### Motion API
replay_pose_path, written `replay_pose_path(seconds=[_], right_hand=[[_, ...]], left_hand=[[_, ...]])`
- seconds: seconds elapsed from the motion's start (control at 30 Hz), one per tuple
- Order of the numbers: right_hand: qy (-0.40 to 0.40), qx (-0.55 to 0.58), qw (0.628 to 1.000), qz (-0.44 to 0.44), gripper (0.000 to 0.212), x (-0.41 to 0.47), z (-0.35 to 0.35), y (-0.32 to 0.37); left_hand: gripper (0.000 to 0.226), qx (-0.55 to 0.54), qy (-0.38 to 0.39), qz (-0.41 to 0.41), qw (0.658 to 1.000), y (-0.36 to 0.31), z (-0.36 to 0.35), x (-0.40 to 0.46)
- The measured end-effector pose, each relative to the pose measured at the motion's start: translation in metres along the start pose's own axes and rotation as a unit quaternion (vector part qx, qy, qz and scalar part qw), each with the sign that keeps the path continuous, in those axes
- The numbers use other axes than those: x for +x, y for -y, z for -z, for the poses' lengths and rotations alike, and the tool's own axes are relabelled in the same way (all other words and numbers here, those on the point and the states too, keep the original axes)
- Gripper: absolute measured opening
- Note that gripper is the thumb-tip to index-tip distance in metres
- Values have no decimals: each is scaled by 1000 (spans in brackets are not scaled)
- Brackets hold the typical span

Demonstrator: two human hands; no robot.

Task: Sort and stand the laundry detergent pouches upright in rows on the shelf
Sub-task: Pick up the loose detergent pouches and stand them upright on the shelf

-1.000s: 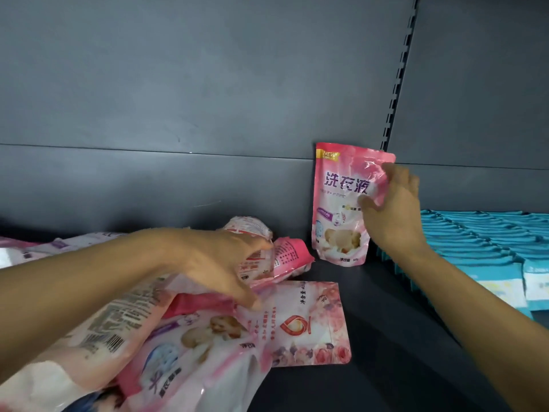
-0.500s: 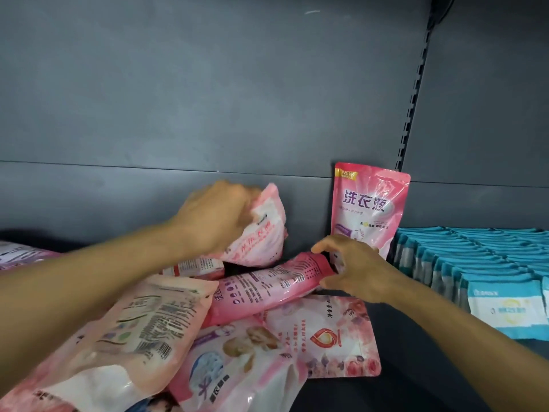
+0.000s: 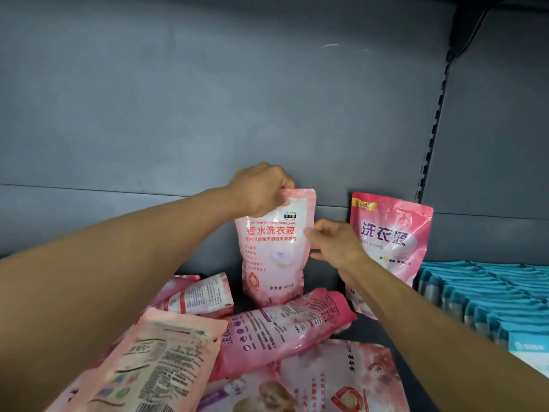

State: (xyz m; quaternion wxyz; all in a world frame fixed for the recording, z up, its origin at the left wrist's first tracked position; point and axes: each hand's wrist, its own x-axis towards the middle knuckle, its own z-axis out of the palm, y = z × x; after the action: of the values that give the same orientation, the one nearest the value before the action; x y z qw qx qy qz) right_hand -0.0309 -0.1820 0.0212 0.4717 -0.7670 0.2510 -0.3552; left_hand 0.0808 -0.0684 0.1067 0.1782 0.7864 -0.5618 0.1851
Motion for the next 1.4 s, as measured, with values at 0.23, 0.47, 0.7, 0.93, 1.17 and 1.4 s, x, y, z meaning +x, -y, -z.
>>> replay_pose_path(seconds=[0.23,0.47,0.7,0.93,1.17,1.4], right_hand=[[-41,-13,999,-19,23,14,-3,-15],[39,-228,959,165,51,-39,12,1],[355,-429,794,244,43,-96,-13,7],[192,-586,661,427,22,-105,-26,3],[62,-491,821,285,8,-89,24,9],[-79,-208,964,144,28,-64,75,2]], left_hand=[[31,48,-58,48,996,23,-17,5],[74,54,-113,1,992,27,-22,-39],[61,90,3,-45,995,33,-26,-96],[31,74,100,-47,991,41,-22,-124],[23,28,138,-29,990,51,-22,-132],[31,-5,185,-45,982,27,-42,-126]])
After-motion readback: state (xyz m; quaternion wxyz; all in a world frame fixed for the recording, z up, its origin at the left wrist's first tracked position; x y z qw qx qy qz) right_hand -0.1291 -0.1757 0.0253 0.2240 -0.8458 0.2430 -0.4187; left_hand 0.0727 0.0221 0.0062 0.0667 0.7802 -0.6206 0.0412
